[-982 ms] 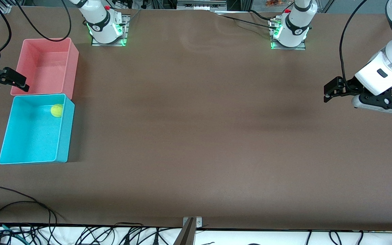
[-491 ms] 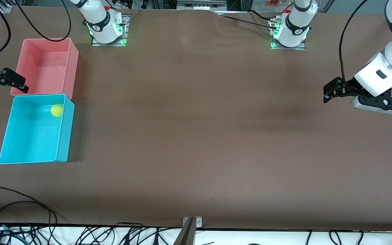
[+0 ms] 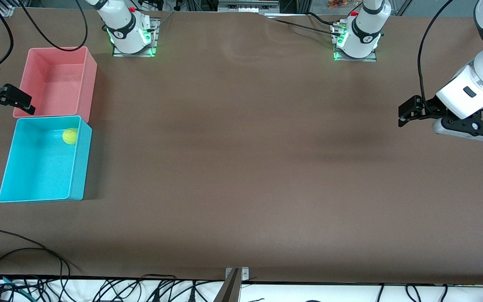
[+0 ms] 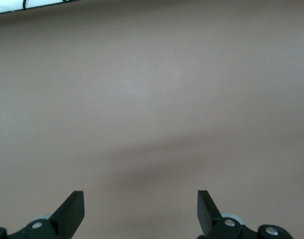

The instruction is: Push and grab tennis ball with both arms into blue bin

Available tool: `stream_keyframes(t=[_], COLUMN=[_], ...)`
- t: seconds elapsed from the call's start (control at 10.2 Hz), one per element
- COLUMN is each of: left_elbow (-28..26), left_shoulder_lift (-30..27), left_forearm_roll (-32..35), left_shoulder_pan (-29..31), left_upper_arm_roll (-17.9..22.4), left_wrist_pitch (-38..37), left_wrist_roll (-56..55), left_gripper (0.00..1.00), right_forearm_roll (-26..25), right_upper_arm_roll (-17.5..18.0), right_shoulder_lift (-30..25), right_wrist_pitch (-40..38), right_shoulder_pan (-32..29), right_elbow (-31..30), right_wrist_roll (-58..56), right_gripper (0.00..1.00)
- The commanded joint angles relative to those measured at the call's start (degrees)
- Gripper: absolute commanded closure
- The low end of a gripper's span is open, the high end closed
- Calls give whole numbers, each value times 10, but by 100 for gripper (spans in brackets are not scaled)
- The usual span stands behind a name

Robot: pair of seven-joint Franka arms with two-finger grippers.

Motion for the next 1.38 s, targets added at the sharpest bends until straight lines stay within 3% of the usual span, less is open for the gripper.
stream_keyframes(t=[0.0, 1.28], left_elbow=[18, 17], left_shoulder_lift=[8, 8], left_forearm_roll=[-7, -6], left_shoulder_pan=[-1, -1], left_upper_arm_roll=[2, 2], left_wrist_pitch=[-11, -11], left_wrist_roll=[3, 3], left_gripper=[0, 0], right_forearm_roll=[6, 8], right_upper_arm_roll=[6, 6], right_shoulder_lift=[-11, -10], right_wrist_pitch=[5, -4], right_shoulder_pan=[-6, -6], right_elbow=[-13, -1], right_wrist_roll=[-5, -12], right_gripper=[0, 0])
